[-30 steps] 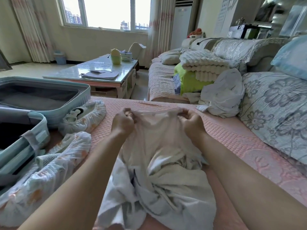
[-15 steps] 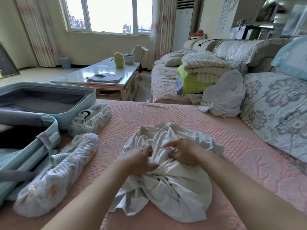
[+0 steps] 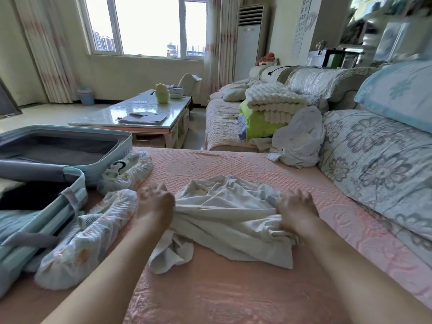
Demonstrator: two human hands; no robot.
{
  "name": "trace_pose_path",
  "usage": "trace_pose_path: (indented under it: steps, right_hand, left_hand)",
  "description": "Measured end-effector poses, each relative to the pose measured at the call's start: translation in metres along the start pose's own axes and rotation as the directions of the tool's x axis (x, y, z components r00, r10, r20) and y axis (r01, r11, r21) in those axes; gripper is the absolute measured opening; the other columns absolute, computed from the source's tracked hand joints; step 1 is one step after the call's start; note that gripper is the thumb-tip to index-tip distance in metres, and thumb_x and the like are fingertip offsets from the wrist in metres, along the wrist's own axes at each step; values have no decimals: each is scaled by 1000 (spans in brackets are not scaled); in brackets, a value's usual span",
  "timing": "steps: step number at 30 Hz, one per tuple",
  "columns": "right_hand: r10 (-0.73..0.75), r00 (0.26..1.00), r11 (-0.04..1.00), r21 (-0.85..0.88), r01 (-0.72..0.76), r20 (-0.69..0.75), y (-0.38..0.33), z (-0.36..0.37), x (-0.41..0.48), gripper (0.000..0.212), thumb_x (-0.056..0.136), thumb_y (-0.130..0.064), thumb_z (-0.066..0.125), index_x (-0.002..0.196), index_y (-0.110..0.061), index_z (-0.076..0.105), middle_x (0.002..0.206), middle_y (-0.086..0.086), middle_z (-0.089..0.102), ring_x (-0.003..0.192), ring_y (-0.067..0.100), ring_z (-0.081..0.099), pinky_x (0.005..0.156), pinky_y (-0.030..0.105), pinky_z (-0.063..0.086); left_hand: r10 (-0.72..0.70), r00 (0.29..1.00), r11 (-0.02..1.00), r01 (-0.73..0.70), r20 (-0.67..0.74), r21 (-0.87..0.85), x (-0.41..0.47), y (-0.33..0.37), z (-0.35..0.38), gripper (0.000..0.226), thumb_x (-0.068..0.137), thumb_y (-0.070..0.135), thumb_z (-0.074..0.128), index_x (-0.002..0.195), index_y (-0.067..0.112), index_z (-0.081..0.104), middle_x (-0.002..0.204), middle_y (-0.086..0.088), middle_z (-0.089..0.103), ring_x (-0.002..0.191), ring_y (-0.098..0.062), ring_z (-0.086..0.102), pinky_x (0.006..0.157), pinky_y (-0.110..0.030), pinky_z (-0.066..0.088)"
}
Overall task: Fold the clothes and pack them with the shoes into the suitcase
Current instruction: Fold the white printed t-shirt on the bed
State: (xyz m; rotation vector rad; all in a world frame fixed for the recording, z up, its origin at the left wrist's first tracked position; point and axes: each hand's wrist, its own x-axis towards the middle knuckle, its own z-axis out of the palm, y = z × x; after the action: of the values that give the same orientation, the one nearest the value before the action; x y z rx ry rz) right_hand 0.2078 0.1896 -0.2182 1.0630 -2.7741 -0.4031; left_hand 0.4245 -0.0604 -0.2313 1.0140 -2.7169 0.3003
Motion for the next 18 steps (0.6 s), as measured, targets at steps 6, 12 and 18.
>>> trace_pose_path:
  steps: [6, 12, 18]
  right_hand:
    - [-272, 962, 835, 502, 226, 18, -32, -9, -14, 52, 83, -30, 56, 134, -38, 51, 151, -5, 38, 143, 21, 32, 123, 49, 10]
    - [-295, 951, 771, 610, 181, 90, -19, -7, -32, 70, 72, -43, 53, 141, -44, 39, 154, -4, 31, 148, 21, 20, 123, 44, 12]
    - [-267, 942, 856, 500, 135, 202, 2, 1, -40, 47, 70, -34, 57, 116, -44, 57, 123, -7, 56, 121, 24, 51, 102, 39, 42]
  left_hand:
    - [420, 905, 786, -328, 62, -524, -31, 67, -1, 25, 87, 14, 60, 100, 35, 60, 109, 13, 56, 85, -14, 56, 70, -26, 49]
    - [592, 805, 644, -453, 27, -616, -46, 104, 38, 30, 83, 35, 65, 109, 21, 72, 113, -1, 63, 103, -16, 56, 90, -33, 47]
    - [299, 952, 656, -153, 69, -740, -29, 92, 7, 17, 101, 15, 50, 100, 13, 67, 92, -1, 64, 84, -17, 56, 74, -29, 41]
